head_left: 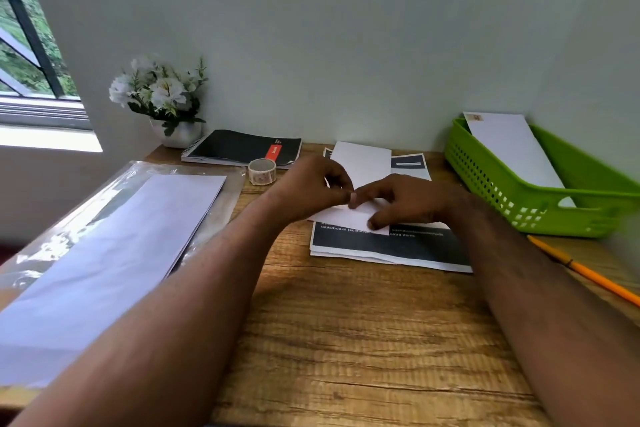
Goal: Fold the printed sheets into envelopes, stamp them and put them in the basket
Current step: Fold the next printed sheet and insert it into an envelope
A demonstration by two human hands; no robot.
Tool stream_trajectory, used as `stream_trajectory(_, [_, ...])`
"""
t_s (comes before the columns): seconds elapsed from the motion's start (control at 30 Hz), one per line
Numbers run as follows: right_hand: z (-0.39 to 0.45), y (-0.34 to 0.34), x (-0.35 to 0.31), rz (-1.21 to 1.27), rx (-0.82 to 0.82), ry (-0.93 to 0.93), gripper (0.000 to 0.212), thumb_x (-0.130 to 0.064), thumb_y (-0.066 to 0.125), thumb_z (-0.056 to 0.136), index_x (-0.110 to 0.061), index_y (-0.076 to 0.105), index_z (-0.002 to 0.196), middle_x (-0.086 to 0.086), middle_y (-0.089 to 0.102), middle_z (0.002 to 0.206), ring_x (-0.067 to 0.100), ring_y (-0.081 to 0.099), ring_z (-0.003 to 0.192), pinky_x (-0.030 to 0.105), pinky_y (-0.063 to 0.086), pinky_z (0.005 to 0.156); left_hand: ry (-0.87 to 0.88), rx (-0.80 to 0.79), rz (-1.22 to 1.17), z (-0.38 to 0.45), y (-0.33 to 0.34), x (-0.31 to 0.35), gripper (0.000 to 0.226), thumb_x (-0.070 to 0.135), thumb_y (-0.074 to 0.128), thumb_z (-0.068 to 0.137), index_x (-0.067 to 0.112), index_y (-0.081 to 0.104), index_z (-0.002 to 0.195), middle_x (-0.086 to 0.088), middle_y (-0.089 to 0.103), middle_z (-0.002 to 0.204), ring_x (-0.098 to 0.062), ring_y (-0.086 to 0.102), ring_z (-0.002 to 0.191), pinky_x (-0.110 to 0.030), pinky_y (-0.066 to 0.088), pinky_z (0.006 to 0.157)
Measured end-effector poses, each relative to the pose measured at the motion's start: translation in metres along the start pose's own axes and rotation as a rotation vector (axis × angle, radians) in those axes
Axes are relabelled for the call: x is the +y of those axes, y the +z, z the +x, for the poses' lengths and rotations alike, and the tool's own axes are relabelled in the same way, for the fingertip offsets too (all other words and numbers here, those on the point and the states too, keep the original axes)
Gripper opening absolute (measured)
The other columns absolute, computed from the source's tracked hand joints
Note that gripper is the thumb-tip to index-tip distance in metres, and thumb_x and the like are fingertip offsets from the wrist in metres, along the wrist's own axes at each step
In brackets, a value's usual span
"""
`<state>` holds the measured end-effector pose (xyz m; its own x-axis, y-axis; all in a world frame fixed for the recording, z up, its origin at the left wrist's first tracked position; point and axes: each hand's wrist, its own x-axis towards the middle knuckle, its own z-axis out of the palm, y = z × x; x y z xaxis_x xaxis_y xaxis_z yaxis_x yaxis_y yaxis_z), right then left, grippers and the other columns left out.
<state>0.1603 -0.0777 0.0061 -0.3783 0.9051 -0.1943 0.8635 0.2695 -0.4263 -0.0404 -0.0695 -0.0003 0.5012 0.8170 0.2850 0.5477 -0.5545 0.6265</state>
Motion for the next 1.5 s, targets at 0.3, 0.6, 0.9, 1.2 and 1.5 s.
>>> stream_trajectory(0.3, [0.001,0.002,0.002,-0.005,0.127,-0.06,0.021,-0.032,0.083,0.069,-0.031,0.069,0.084,-0.013,0.059,0.099,0.007,0.054,0.094,0.029,0.045,0.083,-0.099,-0.19,0.137,0.001,0.018,0.007,0.015,0.014,0.071,0.083,0.015,0.076,0.097,0.004,0.074,0.091,-0.007,0.066,0.082,-0.027,0.056,0.082])
stream_trajectory(0.6, [0.003,0.005,-0.01,0.125,0.046,-0.004,0.011,-0.019,0.082,0.071,-0.014,0.072,0.071,0.001,0.072,0.077,0.008,0.059,0.072,0.034,0.048,0.076,-0.15,-0.184,0.209,0.004,0.016,0.017,0.011,0.011,0.073,0.081,0.011,0.078,0.09,0.0,0.073,0.085,-0.012,0.064,0.074,-0.017,0.046,0.06])
stream_trajectory(0.9, [-0.004,-0.004,-0.007,0.079,0.005,0.168,0.018,-0.023,0.085,0.067,-0.014,0.07,0.064,-0.001,0.065,0.062,0.014,0.054,0.066,0.032,0.043,0.066,-0.341,-0.157,0.192,-0.004,-0.009,0.002,0.009,0.012,0.077,0.078,0.01,0.068,0.079,-0.004,0.069,0.084,-0.017,0.066,0.082,-0.027,0.053,0.073])
stream_trajectory(1.2, [-0.018,-0.01,-0.003,0.038,-0.014,0.122,0.014,-0.018,0.081,0.073,-0.011,0.07,0.07,0.002,0.066,0.069,0.006,0.054,0.06,0.01,0.042,0.051,-0.25,-0.105,0.263,-0.008,-0.011,0.001,0.005,0.009,0.072,0.082,0.009,0.072,0.087,-0.001,0.071,0.091,-0.011,0.065,0.083,-0.014,0.044,0.063])
stream_trajectory(1.5, [-0.003,0.008,-0.019,0.093,0.099,-0.117,0.008,-0.012,0.079,0.073,-0.017,0.078,0.079,-0.01,0.074,0.076,0.0,0.066,0.072,0.025,0.052,0.08,-0.179,-0.136,0.197,-0.002,0.014,0.016,0.01,0.009,0.073,0.08,0.012,0.077,0.089,0.0,0.073,0.086,-0.008,0.063,0.072,-0.018,0.046,0.062])
